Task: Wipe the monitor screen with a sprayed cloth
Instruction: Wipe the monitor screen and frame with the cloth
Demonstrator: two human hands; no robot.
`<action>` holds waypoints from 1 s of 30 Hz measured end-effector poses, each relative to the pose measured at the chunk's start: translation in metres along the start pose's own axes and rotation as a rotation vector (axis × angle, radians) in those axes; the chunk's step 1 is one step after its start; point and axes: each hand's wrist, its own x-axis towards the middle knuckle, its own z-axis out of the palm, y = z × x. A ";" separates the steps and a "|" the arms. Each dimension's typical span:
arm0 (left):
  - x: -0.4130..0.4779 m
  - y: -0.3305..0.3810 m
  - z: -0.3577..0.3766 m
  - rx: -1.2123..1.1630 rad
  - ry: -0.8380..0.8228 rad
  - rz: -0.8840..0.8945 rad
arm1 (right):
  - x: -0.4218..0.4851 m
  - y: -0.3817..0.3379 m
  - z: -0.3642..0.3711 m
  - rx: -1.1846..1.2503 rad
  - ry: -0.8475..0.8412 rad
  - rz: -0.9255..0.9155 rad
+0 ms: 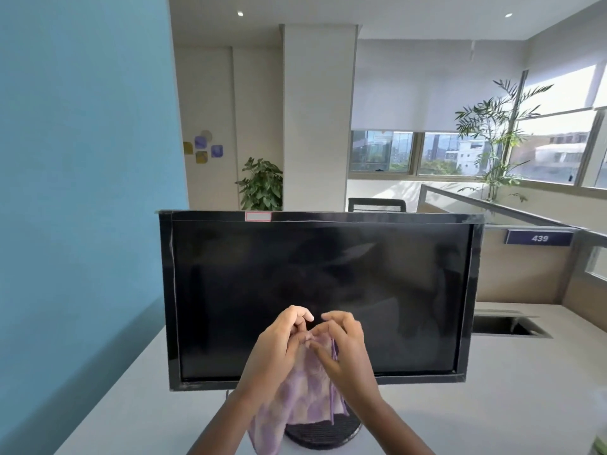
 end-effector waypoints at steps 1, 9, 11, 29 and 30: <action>0.001 0.002 0.003 -0.005 0.005 0.010 | 0.003 0.001 -0.007 0.015 -0.016 0.002; -0.003 0.016 0.027 -0.103 -0.051 0.005 | 0.016 0.005 -0.053 0.100 -0.109 0.028; -0.007 0.018 0.032 -0.074 -0.057 -0.032 | 0.017 0.007 -0.061 0.125 -0.082 0.035; -0.008 -0.021 0.006 0.198 -0.206 -0.399 | 0.040 0.058 -0.106 -0.123 0.043 0.188; -0.007 -0.020 0.002 0.238 -0.211 -0.405 | 0.040 0.062 -0.107 -0.119 0.048 0.220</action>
